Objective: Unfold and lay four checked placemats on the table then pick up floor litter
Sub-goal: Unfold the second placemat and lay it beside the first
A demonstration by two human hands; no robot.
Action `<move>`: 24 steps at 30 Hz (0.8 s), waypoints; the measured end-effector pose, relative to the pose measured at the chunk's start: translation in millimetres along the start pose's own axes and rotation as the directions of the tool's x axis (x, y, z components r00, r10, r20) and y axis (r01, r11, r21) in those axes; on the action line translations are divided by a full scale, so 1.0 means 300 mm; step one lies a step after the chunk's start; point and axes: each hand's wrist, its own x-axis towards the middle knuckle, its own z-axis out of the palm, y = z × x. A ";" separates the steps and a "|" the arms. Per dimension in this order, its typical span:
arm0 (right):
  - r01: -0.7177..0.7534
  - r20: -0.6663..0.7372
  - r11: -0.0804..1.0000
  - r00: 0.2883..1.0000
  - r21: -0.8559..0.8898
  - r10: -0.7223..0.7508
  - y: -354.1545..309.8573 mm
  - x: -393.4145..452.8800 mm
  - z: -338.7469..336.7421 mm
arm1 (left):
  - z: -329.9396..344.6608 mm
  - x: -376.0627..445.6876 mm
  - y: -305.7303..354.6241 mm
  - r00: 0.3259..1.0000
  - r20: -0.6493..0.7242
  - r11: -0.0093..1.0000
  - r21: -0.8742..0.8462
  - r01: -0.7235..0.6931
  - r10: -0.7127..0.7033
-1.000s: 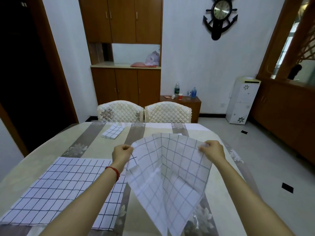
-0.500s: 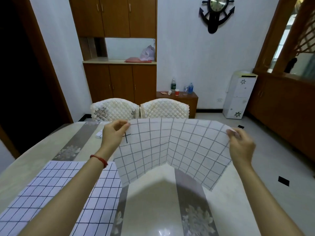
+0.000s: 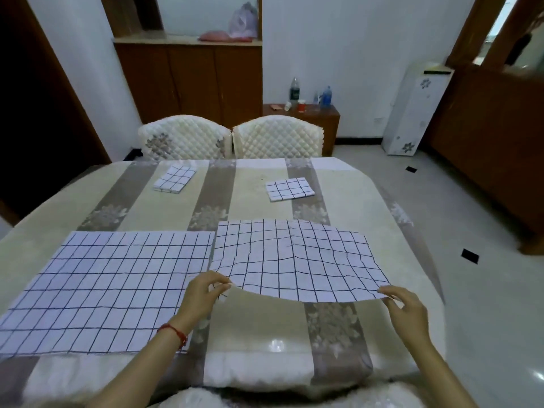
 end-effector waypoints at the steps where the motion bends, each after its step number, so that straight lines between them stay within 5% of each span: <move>1: -0.004 0.025 0.999 1.000 -0.032 0.005 0.015 0.001 0.005 | 0.016 -0.006 -0.016 1.000 0.015 1.000 0.013 0.007 -0.007; 8: -0.062 0.247 0.967 0.961 -0.246 0.125 0.107 -0.002 0.007 | 0.092 -0.032 -0.111 0.984 0.150 0.983 0.166 0.074 -0.099; 12: -0.052 0.345 0.937 0.921 -0.347 0.179 0.145 0.014 -0.001 | 0.115 -0.035 -0.141 0.983 0.095 0.971 0.192 0.140 -0.160; 18: -0.138 0.213 0.929 0.952 -0.343 0.220 0.106 0.091 0.038 | 0.138 0.017 -0.162 0.958 -0.176 0.950 0.175 0.257 -0.227; 24: -0.343 0.060 0.878 0.922 -0.334 0.383 0.064 0.153 0.182 | 0.182 0.123 -0.209 0.945 -0.191 0.875 0.363 0.320 -0.267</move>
